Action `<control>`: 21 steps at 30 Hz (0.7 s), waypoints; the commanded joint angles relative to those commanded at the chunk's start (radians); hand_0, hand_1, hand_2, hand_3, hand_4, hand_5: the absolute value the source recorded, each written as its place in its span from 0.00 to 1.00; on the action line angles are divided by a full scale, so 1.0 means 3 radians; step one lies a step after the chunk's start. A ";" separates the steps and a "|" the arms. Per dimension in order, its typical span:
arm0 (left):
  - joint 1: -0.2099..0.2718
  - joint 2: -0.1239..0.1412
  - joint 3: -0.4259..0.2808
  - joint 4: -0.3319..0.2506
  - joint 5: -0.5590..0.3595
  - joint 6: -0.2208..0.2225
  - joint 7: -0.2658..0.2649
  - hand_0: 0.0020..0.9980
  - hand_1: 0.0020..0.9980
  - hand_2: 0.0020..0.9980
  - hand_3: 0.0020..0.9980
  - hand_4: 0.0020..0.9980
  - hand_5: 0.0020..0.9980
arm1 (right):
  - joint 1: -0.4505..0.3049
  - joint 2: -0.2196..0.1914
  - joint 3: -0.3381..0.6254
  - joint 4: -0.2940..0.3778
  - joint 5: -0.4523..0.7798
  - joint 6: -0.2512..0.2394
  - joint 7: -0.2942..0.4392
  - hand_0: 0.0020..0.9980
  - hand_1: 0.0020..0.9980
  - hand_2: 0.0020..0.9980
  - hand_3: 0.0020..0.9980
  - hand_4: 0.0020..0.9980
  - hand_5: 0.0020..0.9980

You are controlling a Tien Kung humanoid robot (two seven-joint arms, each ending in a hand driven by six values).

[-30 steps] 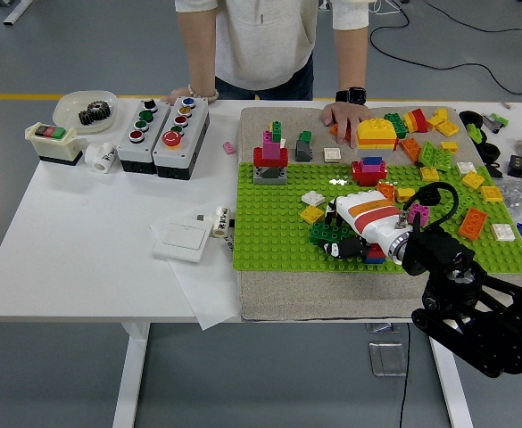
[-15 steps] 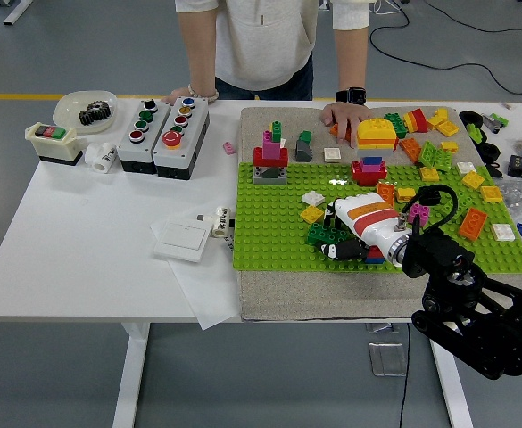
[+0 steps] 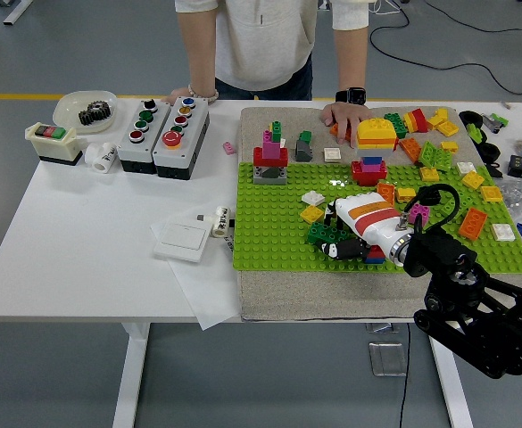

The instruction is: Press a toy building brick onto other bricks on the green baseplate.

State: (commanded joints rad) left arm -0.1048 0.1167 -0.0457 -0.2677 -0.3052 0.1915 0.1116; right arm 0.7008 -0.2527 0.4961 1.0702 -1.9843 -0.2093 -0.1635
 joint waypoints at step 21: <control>0.0000 -0.0001 0.0000 0.0002 -0.0006 -0.0002 0.0001 0.54 0.62 0.78 0.80 0.86 0.81 | -0.0013 -0.0084 0.0032 0.0244 0.0030 -0.0081 0.0122 0.17 0.28 0.41 0.49 0.61 0.44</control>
State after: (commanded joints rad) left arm -0.1048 0.1162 -0.0456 -0.2672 -0.3070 0.1909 0.1119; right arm 0.6968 -0.2777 0.5057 1.1434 -1.9752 -0.2335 -0.1268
